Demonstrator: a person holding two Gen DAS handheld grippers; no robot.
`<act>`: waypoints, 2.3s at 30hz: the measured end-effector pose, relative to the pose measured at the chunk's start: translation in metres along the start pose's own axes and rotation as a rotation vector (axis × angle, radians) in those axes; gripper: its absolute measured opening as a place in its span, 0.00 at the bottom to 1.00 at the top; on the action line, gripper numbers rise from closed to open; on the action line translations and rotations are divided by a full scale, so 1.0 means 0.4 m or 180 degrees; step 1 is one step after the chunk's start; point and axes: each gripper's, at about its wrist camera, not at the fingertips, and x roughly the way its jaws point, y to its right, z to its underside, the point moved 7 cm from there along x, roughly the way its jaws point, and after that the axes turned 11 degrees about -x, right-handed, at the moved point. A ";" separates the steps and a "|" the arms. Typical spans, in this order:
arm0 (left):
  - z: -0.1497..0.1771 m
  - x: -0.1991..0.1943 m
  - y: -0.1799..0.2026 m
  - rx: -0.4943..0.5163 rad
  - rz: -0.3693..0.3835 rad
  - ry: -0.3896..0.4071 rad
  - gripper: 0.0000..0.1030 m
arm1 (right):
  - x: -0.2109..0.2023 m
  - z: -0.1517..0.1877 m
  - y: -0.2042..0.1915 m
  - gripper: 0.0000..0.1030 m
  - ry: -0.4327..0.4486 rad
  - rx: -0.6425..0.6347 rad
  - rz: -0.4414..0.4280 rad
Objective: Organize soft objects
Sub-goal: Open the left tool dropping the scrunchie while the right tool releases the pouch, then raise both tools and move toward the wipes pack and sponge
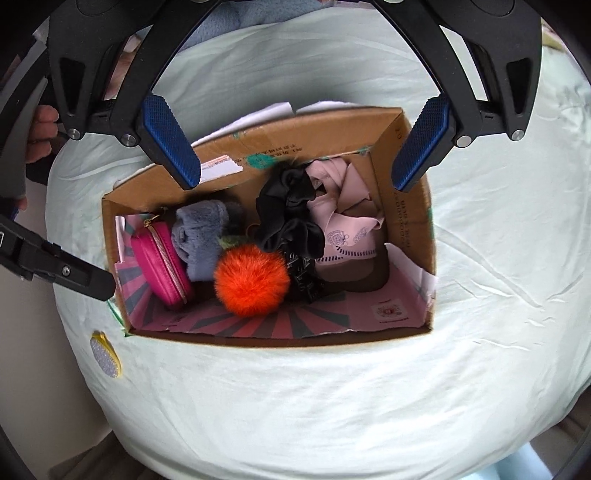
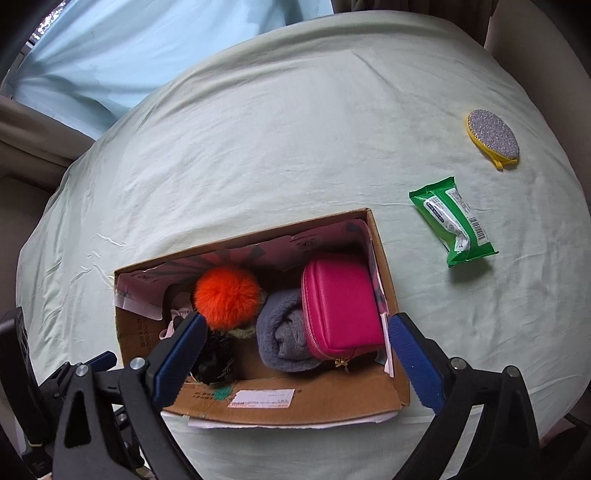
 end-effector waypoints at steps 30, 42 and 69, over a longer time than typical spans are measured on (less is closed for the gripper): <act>0.190 -0.521 0.041 0.0009 -0.0098 0.1599 1.00 | -0.561 0.169 -0.043 0.95 0.1298 -0.0728 0.0602; 0.258 -0.675 0.230 -0.0015 -0.0195 0.2187 1.00 | -0.728 0.220 0.165 0.95 0.1664 -0.0609 0.0804; 0.072 -0.164 0.903 -0.0299 0.0095 0.1322 1.00 | -0.495 -0.115 0.747 0.95 0.1266 -0.1124 0.0406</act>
